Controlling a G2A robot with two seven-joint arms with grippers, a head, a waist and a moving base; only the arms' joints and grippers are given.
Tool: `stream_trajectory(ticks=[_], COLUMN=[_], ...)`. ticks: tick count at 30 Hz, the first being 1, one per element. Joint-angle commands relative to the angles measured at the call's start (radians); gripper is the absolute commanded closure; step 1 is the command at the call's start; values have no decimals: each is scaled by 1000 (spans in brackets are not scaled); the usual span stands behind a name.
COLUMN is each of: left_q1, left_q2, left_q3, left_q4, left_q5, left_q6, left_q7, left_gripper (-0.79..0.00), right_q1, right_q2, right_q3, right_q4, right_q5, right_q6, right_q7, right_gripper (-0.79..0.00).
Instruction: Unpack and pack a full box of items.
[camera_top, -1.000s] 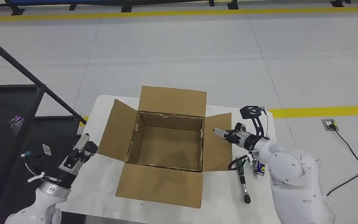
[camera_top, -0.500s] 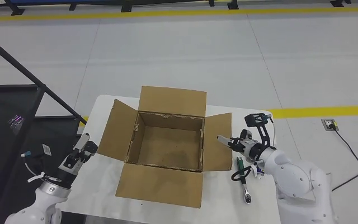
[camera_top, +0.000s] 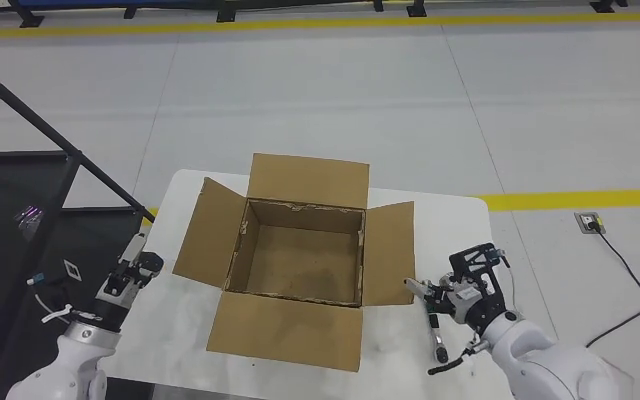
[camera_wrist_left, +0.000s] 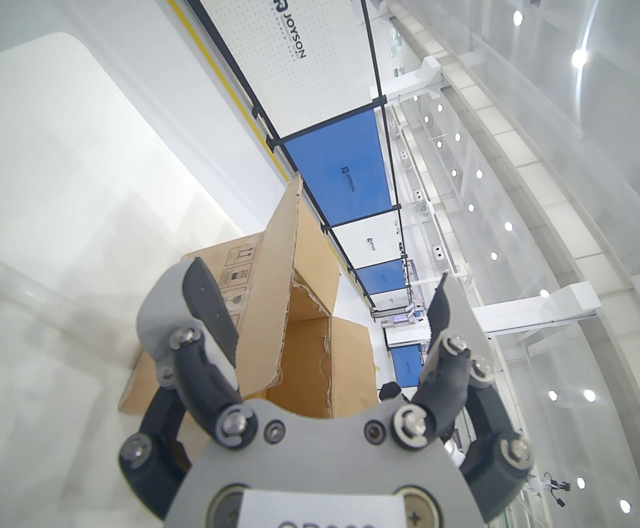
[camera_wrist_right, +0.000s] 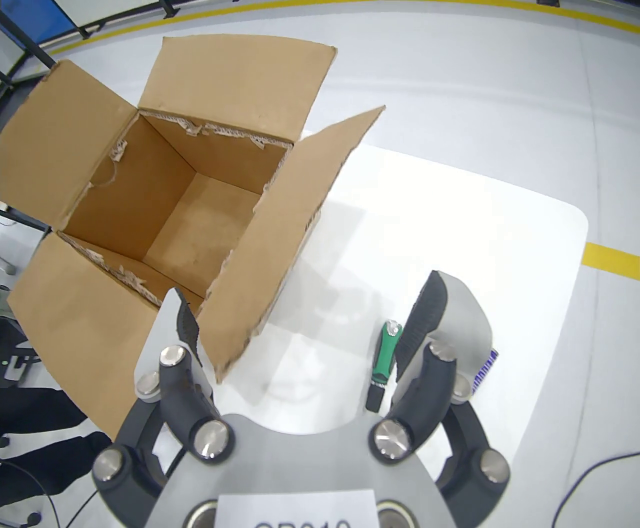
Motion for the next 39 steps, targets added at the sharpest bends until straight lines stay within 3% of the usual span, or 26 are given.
stream_trajectory(ticks=[1, 10, 14, 24, 29, 35, 36, 39], left_q1=[-5, -16, -16, -16, -11, -12, -13, -18], left_q2=[1, 1, 2, 2, 1, 1, 1, 2], left_q3=[1, 1, 2, 2, 8, 11, 11, 11], left_q4=[4, 26, 29, 29, 27, 32, 33, 38], left_q5=[-3, -31, -38, -38, -40, -48, -50, -50], left_q6=[0, 16, 18, 18, 20, 25, 25, 27], left_q7=[1, 21, 14, 14, 25, 34, 33, 31], left_gripper=[-785, -785, -785, -785, -785, -785, -785, -785], right_q1=[-51, -155, -136, -134, -86, 8, 21, 46], right_q2=[3, 14, 18, 18, 17, 14, 15, 19], right_q3=[7, 12, -5, -6, -76, -121, -116, -108], right_q4=[-17, 68, 127, 130, 184, 293, 312, 349], right_q5=[-32, -87, -114, -115, -195, -185, -178, -162], right_q6=[-6, -20, -5, -3, 60, 132, 133, 109], right_q7=[-8, -73, -15, -18, 28, 110, 116, 137], right_gripper=[-785, -785, -785, -785, -785, -785, -736, -480])
